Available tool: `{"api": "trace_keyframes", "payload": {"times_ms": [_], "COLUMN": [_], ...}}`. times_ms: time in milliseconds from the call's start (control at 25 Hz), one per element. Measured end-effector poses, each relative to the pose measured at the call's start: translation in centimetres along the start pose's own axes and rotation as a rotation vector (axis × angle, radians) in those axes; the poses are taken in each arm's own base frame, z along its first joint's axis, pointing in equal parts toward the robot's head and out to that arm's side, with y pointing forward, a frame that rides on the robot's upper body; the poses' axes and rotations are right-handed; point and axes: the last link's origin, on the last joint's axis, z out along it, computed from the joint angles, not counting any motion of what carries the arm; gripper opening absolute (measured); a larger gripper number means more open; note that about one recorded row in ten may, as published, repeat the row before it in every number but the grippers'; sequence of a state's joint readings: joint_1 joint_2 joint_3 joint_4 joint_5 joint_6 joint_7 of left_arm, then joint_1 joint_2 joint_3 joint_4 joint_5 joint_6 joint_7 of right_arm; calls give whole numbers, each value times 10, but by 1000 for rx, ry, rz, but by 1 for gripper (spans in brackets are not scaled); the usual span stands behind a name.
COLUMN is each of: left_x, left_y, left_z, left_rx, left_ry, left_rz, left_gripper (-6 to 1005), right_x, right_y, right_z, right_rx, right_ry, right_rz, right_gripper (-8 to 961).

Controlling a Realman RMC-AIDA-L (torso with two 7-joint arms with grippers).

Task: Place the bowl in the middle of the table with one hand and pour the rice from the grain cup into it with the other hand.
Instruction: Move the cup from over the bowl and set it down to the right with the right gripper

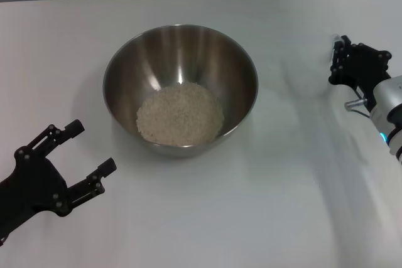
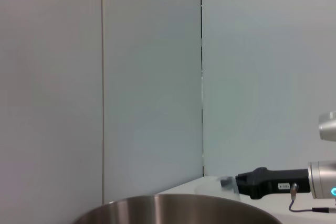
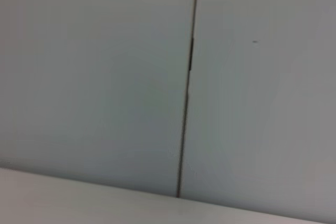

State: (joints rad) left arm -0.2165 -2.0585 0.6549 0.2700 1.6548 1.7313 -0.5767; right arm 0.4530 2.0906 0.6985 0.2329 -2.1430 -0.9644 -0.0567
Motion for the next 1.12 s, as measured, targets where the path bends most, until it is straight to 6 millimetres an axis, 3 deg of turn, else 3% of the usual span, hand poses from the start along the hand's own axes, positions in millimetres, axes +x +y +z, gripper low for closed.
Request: {"api": "trace_keyframes", "payload": {"times_ms": [120,320,520,800,1120], "left_x": [0,1,1,1,2], "left_y": [0,1,1,1,1], "left_z": [0,-1,-1,-1,-1], "left_rx": [-1,-2,-3,-3,-4], "left_ry": [3,6,9,10,12], "left_rz": [0,-1,-1,-1,-1], "left_gripper": [841,841,841,841,841], "right_x": [1,2,5,6,11], "right_y": [4,3,1,-1,-2], "right_z": [0,-1,-4,-9,-15], "right_rx": [-24,-22,-15,-7,1], "right_ry": [4,8,15,6,17], "right_rz": [-16,-16,-12,13,21], "right_gripper": [25,118,276,284,524]}}
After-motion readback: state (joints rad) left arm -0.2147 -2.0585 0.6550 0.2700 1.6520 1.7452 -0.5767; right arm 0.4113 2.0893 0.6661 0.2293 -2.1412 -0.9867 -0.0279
